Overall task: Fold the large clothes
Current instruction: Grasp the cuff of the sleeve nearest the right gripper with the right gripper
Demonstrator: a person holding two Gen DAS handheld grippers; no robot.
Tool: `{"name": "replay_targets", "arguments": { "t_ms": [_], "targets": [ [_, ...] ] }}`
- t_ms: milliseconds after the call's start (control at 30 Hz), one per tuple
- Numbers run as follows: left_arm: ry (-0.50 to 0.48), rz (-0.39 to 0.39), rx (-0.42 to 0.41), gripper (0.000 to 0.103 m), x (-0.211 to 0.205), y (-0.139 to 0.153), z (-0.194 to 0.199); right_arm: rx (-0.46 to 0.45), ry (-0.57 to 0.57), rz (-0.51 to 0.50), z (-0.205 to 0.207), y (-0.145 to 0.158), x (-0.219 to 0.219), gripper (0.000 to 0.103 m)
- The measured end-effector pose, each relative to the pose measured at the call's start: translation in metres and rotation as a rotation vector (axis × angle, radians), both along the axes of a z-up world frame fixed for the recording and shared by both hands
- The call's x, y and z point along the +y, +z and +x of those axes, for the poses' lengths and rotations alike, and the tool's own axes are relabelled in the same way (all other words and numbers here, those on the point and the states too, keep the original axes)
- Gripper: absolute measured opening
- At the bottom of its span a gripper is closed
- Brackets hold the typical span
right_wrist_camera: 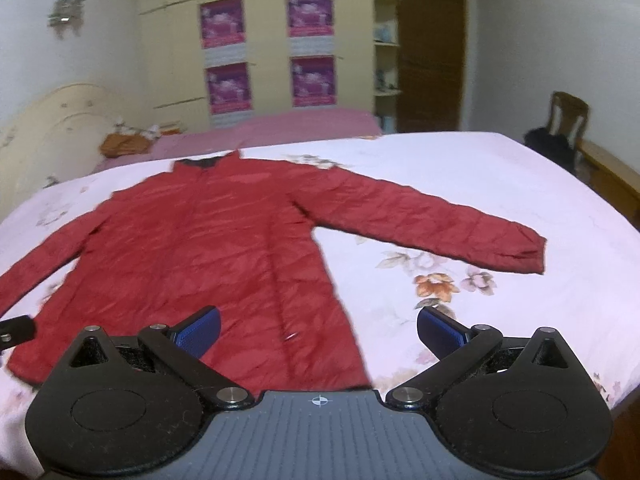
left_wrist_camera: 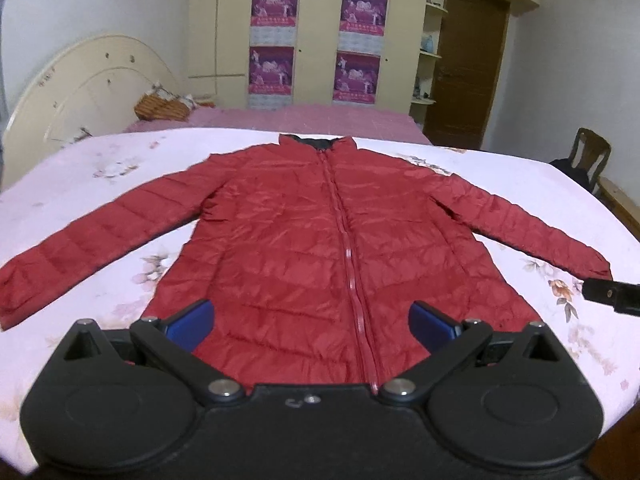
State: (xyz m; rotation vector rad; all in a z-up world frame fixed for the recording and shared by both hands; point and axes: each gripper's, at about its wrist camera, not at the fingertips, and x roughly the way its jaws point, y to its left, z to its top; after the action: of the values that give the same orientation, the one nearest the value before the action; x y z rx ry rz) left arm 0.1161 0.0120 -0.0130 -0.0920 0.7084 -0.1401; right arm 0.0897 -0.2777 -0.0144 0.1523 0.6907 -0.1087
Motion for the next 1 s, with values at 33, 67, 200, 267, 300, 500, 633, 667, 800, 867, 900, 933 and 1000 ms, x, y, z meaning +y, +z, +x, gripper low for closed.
{"name": "replay_targets", "arguments": {
  "t_ms": [33,67,200,267,300,500,633,667,800,867,900,933,1000],
  "targets": [
    [-0.008,0.02,0.003,0.103,0.001,-0.002,0.009,0.002,-0.016,0.001,0.006,-0.001,-0.003,0.103],
    [-0.016,0.018,0.011,0.103,0.002,-0.004,0.017,0.003,-0.035,0.008,0.012,-0.003,-0.005,0.103],
    [-0.076,0.031,0.022,0.103,0.007,-0.013,0.048,0.006,-0.122,0.01,0.032,-0.008,-0.012,0.103],
    [-0.095,0.015,0.021,0.103,0.01,-0.016,0.061,0.013,-0.166,-0.005,0.041,-0.013,-0.013,0.103],
    [-0.117,-0.017,0.024,0.103,0.012,-0.017,0.065,0.016,-0.181,-0.014,0.045,-0.015,-0.014,0.103],
    [-0.117,-0.011,-0.013,0.103,0.004,-0.023,0.093,0.006,-0.308,-0.007,0.059,-0.027,-0.043,0.103],
    [-0.123,0.002,-0.028,0.102,-0.01,-0.029,0.115,-0.002,-0.395,0.034,0.069,-0.037,-0.081,0.102],
    [-0.122,0.002,-0.029,0.102,-0.015,-0.031,0.122,-0.004,-0.413,0.039,0.072,-0.04,-0.091,0.102],
    [-0.115,0.021,-0.023,0.102,-0.032,-0.034,0.145,0.001,-0.474,0.086,0.088,-0.056,-0.131,0.102],
    [-0.117,0.035,-0.018,0.103,-0.043,-0.037,0.159,-0.003,-0.5,0.103,0.095,-0.062,-0.148,0.102],
    [-0.116,0.044,-0.012,0.103,-0.048,-0.039,0.165,-0.001,-0.509,0.119,0.099,-0.066,-0.158,0.086],
    [-0.117,0.053,-0.006,0.103,-0.053,-0.042,0.171,0.005,-0.515,0.144,0.102,-0.071,-0.167,0.071],
    [-0.121,0.068,0.015,0.103,-0.064,-0.05,0.183,0.016,-0.544,0.201,0.108,-0.081,-0.184,0.048]
  ]
}}
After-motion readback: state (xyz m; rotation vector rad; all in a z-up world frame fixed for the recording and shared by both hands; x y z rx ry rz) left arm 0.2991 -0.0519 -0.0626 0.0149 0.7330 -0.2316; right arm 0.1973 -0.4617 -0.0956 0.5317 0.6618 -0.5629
